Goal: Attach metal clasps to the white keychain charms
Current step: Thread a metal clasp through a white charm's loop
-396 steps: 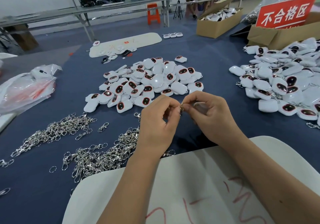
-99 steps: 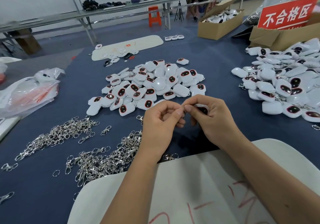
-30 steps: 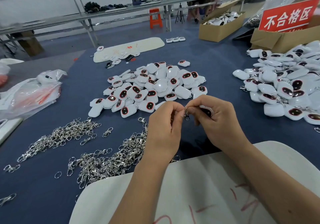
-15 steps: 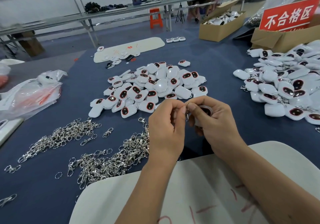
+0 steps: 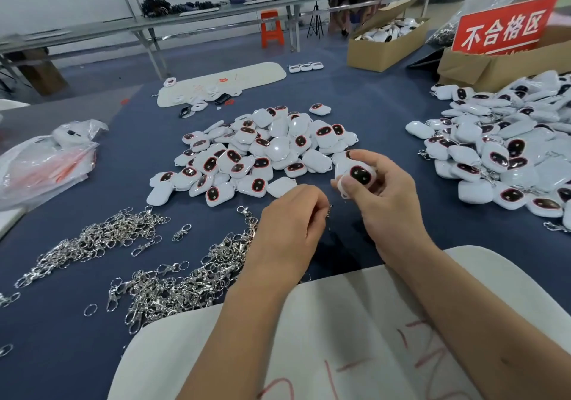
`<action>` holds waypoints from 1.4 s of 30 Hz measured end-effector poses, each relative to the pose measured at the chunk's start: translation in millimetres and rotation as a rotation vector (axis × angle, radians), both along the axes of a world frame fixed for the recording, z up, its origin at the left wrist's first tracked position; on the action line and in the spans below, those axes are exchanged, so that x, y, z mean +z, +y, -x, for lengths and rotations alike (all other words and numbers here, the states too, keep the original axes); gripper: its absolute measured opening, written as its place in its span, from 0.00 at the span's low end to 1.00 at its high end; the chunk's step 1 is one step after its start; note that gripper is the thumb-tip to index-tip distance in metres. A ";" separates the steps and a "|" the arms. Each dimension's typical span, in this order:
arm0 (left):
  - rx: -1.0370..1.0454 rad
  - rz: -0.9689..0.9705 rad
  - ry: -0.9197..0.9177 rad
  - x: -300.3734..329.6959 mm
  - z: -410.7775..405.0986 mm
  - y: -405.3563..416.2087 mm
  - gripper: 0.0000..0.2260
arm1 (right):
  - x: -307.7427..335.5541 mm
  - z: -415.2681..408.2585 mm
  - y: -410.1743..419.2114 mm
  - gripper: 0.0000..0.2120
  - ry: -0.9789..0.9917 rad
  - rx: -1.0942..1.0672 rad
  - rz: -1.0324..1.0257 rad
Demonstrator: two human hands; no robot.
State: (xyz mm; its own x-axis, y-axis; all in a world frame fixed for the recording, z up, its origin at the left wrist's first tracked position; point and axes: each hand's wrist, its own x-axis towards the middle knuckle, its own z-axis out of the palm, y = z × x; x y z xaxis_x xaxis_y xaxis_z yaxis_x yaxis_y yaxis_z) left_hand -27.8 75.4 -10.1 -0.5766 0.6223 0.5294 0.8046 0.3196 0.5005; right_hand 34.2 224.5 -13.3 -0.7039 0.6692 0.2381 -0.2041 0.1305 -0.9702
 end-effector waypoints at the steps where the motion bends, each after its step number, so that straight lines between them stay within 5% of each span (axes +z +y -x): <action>1: -0.010 0.009 -0.006 -0.3 -0.5 0.6 0.04 | -0.4 -0.8 0.6 0.12 -0.008 -0.063 -0.077; 5: -0.028 0.019 -0.029 -0.4 -3.2 2.0 0.04 | -1.4 -0.5 0.3 0.02 -0.039 -0.060 -0.154; 15: -0.048 0.022 -0.060 0.0 -5.5 3.9 0.04 | -0.4 1.1 -4.2 0.06 -0.174 -0.036 -0.313; 34: 0.043 -0.033 -0.241 -5.3 -7.2 6.9 0.04 | 1.2 -1.2 -11.0 0.09 -0.110 -0.056 -0.368; 42: 0.045 -0.100 -0.114 -4.3 -8.6 8.9 0.03 | -0.9 -1.1 -6.2 0.08 -0.112 -0.024 -0.126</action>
